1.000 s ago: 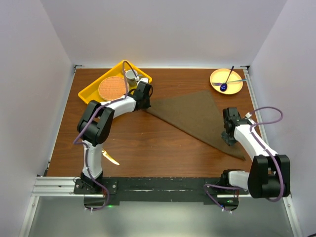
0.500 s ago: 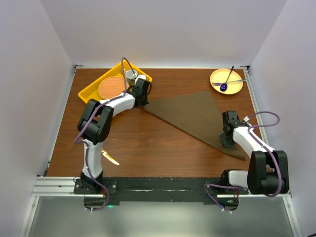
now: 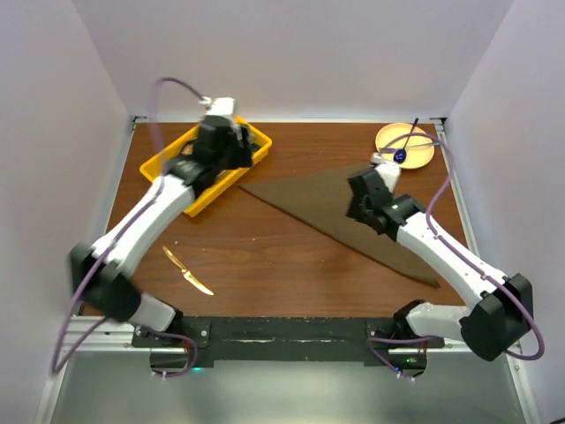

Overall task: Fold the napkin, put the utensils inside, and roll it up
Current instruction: Fold the napkin, then grab a utensil with the right arm

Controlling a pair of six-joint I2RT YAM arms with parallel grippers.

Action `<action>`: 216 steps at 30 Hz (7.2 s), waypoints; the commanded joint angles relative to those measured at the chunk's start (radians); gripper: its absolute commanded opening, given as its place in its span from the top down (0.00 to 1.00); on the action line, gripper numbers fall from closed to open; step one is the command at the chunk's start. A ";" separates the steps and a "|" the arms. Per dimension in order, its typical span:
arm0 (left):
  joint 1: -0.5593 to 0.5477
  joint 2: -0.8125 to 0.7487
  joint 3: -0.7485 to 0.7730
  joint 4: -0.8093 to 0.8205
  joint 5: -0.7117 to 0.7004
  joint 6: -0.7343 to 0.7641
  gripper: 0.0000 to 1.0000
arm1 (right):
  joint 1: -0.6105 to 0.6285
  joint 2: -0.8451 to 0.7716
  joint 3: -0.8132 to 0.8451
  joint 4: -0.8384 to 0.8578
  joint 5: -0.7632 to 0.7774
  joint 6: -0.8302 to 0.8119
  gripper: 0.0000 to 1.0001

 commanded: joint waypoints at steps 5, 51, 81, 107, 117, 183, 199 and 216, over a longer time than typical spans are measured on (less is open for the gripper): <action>0.056 -0.457 -0.157 -0.428 -0.192 -0.183 0.09 | 0.337 0.086 0.104 0.092 -0.172 -0.105 0.41; 0.531 -0.294 -0.921 -0.217 0.062 -0.815 0.48 | 0.440 -0.127 -0.020 0.128 -0.162 -0.157 0.37; -0.049 -0.518 -0.507 -0.338 -0.211 -0.468 1.00 | 0.437 -0.213 0.086 -0.010 -0.046 -0.197 0.32; -0.154 -0.668 -0.255 -0.548 -0.453 -0.646 0.06 | 0.446 0.224 0.041 0.770 -0.532 -0.896 0.02; -0.154 -0.794 -0.102 -0.449 -0.420 -0.437 0.23 | 0.456 0.908 0.784 0.384 -0.629 -0.445 0.44; -0.156 -0.878 -0.163 -0.381 -0.278 -0.298 0.21 | 0.594 1.026 0.877 -0.076 -0.047 0.399 0.45; -0.154 -0.953 -0.154 -0.379 -0.317 -0.271 0.19 | 0.571 1.189 1.121 -0.396 -0.093 0.481 0.49; -0.154 -1.005 -0.123 -0.379 -0.347 -0.249 0.19 | 0.505 1.207 0.951 -0.249 -0.342 0.172 1.00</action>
